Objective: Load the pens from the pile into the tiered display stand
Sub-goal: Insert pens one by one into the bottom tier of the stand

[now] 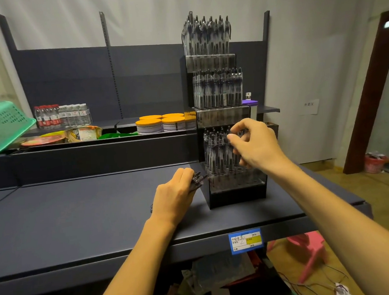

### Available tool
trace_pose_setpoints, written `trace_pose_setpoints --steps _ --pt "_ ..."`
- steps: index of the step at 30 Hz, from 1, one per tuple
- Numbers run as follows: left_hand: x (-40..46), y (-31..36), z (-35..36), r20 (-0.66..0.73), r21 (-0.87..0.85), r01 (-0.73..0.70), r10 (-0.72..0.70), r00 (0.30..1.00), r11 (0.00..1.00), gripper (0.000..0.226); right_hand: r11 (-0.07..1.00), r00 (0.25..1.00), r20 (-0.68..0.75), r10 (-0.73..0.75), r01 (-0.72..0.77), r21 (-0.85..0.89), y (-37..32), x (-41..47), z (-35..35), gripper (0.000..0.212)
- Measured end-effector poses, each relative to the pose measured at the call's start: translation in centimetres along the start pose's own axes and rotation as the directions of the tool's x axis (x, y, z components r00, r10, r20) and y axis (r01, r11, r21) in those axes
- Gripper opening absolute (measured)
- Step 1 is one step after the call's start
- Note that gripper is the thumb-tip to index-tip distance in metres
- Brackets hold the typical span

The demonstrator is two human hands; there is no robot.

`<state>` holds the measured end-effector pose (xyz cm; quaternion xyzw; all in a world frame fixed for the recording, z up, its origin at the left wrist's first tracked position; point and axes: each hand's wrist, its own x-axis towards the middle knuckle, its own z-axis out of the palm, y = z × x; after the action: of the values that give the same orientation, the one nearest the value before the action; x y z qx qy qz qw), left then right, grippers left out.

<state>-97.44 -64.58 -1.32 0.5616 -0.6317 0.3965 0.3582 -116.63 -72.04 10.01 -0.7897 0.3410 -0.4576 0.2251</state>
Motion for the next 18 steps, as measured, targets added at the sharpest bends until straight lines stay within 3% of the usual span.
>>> trace_pose_setpoints --steps 3,10,18 --pt "0.0 0.1 0.0 -0.008 -0.010 -0.001 0.001 1.000 1.000 0.014 0.997 0.995 -0.065 -0.074 0.074 0.001 0.2 -1.1 0.6 0.012" --pt "0.0 0.1 0.1 -0.009 -0.050 -0.020 0.019 1.000 0.999 0.015 0.994 0.942 0.320 -0.101 0.108 -0.005 0.0 -4.0 2.3 0.015" --pt "0.0 0.0 0.2 -0.004 -0.071 -0.003 0.002 1.000 0.997 0.016 0.997 0.919 0.393 -0.040 0.013 0.070 0.0 -4.7 2.7 0.014"
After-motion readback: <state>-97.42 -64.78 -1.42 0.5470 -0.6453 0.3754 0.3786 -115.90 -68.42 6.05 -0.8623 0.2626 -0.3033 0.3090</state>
